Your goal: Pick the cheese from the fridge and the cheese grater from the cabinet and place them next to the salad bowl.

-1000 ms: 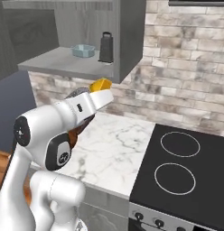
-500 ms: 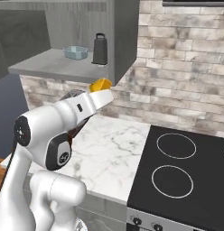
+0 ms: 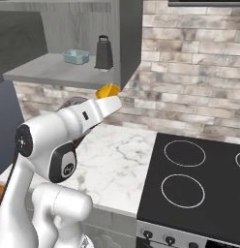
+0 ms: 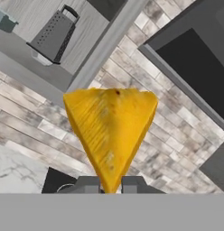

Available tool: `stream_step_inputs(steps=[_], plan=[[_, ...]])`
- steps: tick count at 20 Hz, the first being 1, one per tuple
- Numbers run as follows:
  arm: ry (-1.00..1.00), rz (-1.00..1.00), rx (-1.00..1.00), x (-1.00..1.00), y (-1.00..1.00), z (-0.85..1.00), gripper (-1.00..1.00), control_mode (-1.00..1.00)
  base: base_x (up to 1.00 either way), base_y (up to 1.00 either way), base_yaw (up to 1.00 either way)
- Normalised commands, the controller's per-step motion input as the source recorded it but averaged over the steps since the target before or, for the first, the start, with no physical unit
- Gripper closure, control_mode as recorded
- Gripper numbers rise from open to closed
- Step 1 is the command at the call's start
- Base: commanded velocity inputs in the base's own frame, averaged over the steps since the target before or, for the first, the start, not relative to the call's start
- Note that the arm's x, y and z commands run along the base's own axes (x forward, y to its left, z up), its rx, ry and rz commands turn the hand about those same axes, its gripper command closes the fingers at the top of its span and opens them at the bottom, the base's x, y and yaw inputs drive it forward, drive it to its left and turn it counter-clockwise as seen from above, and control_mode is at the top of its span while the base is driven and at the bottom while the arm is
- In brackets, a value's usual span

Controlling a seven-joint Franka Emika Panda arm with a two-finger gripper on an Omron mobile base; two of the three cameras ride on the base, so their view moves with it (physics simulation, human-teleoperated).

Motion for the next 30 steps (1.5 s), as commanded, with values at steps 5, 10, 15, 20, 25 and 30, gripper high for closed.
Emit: stream_step_inputs(steps=[5,10,15,20,25,30], plan=[[0.0,0.0,0.0,0.0,0.0,0.0,1.0,1.0,0.45,0.2,-0.16],[0.0,0.0,0.0,0.0,0.0,0.0,1.0,1.0,0.25,0.06,-0.02],[0.0,0.0,0.0,0.0,0.0,0.0,1.0,1.0,0.0,0.0,0.0],[0.0,0.0,0.0,0.0,0.0,0.0,1.0,1.0,0.0,0.0,0.0],[0.03,0.0,0.0,0.0,0.0,0.0,1.0,-1.0,0.0,0.0,0.0],[0.23,0.0,0.0,0.0,0.14,0.0,1.0,-1.0,0.0,0.0,0.0]])
